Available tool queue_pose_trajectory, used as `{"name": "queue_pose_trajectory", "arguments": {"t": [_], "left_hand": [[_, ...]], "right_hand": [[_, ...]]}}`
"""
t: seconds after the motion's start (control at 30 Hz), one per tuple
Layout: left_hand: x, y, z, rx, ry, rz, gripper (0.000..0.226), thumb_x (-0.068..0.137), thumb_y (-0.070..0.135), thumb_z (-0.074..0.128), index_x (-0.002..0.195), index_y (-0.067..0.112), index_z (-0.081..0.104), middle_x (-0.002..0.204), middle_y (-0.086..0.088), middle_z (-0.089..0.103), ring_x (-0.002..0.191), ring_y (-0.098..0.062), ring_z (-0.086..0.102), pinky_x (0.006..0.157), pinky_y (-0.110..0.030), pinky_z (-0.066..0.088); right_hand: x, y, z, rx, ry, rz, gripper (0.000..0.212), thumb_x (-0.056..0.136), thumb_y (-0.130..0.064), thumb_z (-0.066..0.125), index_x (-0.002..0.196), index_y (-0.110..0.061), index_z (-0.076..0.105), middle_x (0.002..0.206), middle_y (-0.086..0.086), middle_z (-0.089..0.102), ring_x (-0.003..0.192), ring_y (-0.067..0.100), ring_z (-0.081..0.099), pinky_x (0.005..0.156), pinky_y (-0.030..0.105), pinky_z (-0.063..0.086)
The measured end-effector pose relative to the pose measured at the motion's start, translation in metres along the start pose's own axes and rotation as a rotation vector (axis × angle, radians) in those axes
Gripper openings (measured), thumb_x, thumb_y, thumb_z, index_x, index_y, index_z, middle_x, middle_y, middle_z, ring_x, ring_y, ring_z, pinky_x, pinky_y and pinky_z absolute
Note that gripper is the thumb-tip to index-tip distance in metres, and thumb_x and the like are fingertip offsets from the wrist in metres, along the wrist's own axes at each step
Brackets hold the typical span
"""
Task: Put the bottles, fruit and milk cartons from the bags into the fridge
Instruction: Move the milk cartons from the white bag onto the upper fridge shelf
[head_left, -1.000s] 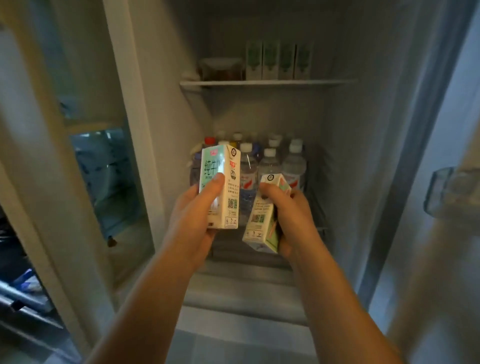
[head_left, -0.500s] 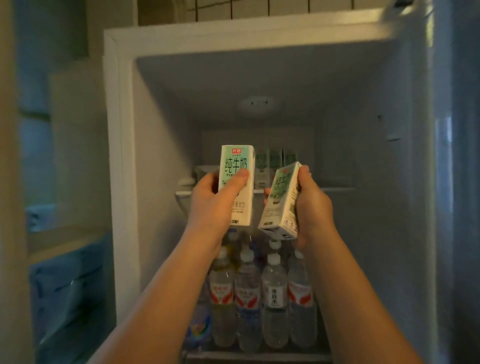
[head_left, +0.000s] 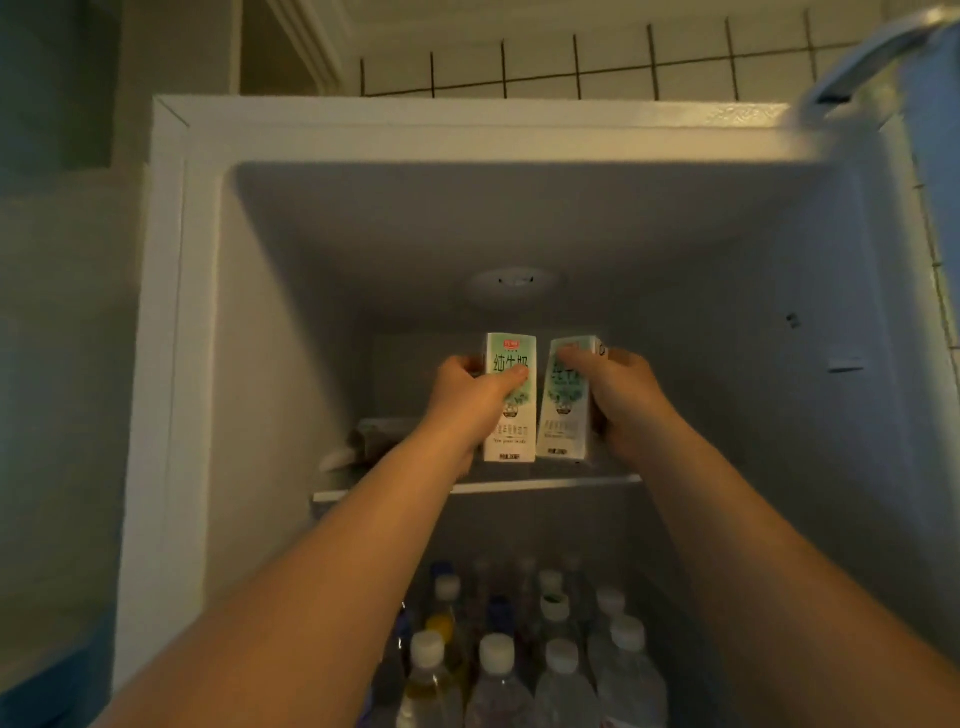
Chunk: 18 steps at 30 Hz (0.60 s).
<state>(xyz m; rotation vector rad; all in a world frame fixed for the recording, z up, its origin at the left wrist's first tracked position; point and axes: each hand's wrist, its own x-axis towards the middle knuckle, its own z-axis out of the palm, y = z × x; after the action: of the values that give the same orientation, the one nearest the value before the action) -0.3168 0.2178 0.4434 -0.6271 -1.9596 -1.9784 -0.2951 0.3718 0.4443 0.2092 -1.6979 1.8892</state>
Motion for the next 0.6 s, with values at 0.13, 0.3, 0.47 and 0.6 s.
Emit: {"name": "queue_pose_trajectory", "arguments": {"t": [0.13, 0.3, 0.47, 0.6], "left_hand": [[0.029, -0.006, 0.009, 0.047, -0.102, -0.050, 0.040, 0.090, 0.012, 0.071, 0.125, 0.012, 0.053, 0.104, -0.010, 0.074, 0.088, -0.026, 0.074, 0.076, -0.045, 0.061], [0.050, -0.001, 0.010, 0.296, -0.219, -0.053, 0.044, 0.089, 0.003, 0.068, 0.125, 0.019, 0.049, 0.111, -0.010, 0.069, 0.095, -0.027, 0.071, 0.074, -0.042, 0.062], [0.074, 0.034, 0.003, 1.028, -0.363, 0.082, 0.055, 0.076, 0.027, 0.085, 0.124, 0.022, 0.059, 0.115, 0.000, 0.069, 0.105, -0.021, 0.066, 0.095, -0.042, 0.053], [0.092, 0.037, 0.019, 1.179, -0.416, 0.111, 0.056, 0.076, 0.033, 0.085, 0.124, 0.021, 0.059, 0.114, 0.004, 0.069, 0.106, -0.020, 0.065, 0.096, -0.042, 0.052]], "right_hand": [[0.029, 0.016, -0.007, -0.082, -0.018, -0.035, 0.025, 0.091, -0.023, 0.069, 0.113, -0.013, 0.063, 0.097, 0.011, 0.075, 0.086, 0.031, 0.074, 0.081, 0.056, 0.058], [0.051, 0.029, -0.025, -0.287, -0.172, 0.009, 0.024, 0.092, -0.020, 0.068, 0.115, -0.018, 0.061, 0.102, 0.007, 0.075, 0.092, 0.027, 0.074, 0.086, 0.052, 0.058], [0.069, 0.033, -0.050, -0.763, -0.377, 0.188, 0.035, 0.073, -0.022, 0.084, 0.106, -0.024, 0.070, 0.102, -0.002, 0.077, 0.103, 0.021, 0.068, 0.098, 0.041, 0.051], [0.086, 0.039, -0.051, -0.788, -0.323, 0.216, 0.029, 0.079, -0.013, 0.081, 0.104, -0.019, 0.070, 0.101, 0.000, 0.077, 0.099, 0.020, 0.071, 0.093, 0.038, 0.055]]}}
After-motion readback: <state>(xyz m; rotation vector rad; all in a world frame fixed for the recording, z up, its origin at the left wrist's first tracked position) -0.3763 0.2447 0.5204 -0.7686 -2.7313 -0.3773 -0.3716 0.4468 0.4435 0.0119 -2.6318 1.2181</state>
